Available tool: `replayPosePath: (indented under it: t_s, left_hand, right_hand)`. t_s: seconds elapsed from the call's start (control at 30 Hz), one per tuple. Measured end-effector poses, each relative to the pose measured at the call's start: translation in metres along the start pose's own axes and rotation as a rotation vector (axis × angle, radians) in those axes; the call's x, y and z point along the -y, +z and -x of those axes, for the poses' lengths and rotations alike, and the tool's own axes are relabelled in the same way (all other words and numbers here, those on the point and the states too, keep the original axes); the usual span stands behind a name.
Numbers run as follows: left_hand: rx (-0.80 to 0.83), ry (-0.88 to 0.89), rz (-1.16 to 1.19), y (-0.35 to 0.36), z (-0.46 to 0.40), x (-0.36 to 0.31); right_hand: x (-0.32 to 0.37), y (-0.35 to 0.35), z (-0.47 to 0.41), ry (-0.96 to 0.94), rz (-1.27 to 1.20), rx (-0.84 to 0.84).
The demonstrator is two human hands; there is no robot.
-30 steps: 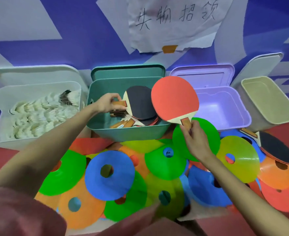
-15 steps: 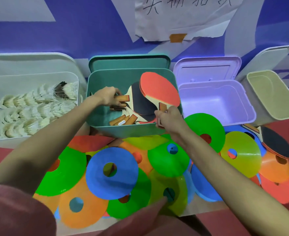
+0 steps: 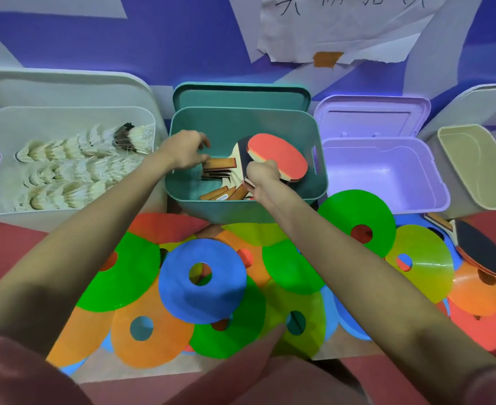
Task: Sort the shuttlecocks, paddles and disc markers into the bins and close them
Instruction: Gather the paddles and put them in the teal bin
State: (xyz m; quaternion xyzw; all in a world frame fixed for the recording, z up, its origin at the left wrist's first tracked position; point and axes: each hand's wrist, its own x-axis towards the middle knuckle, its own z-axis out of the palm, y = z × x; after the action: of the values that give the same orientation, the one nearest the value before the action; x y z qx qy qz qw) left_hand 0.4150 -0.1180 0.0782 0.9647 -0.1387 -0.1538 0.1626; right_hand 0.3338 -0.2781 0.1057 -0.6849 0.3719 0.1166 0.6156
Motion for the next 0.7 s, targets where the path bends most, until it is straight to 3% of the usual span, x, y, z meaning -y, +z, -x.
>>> replayPosePath:
  t_s: [0.13, 0.27, 0.4, 0.47, 0.57, 0.63, 0.7]
  left_hand:
    - [-0.063, 0.039, -0.045, -0.006, 0.011, -0.001]
    - [-0.07, 0.056, -0.136, -0.009, 0.022, 0.002]
    - [-0.05, 0.049, -0.223, -0.008, 0.031, -0.005]
    - [-0.057, 0.048, -0.263, -0.006, 0.036, -0.013]
    - [-0.119, 0.07, -0.311, 0.0, 0.043, -0.032]
    - [-0.194, 0.131, -0.29, 0.008, 0.047, -0.051]
    - [-0.258, 0.213, -0.251, 0.018, 0.05, -0.074]
  right_hand:
    - [-0.01, 0.011, -0.007, 0.002, 0.142, 0.065]
    - [-0.003, 0.003, -0.004, 0.061, 0.127, 0.154]
    - [0.004, -0.02, -0.006, -0.065, 0.35, 0.102]
    - [0.002, -0.041, -0.006, -0.194, 0.59, 0.051]
    - [-0.008, -0.087, 0.002, -0.614, 0.914, -0.072]
    - [-0.021, -0.124, 0.006, -0.874, 1.034, -0.157]
    - [-0.037, -0.16, 0.007, -0.97, 1.107, -0.183]
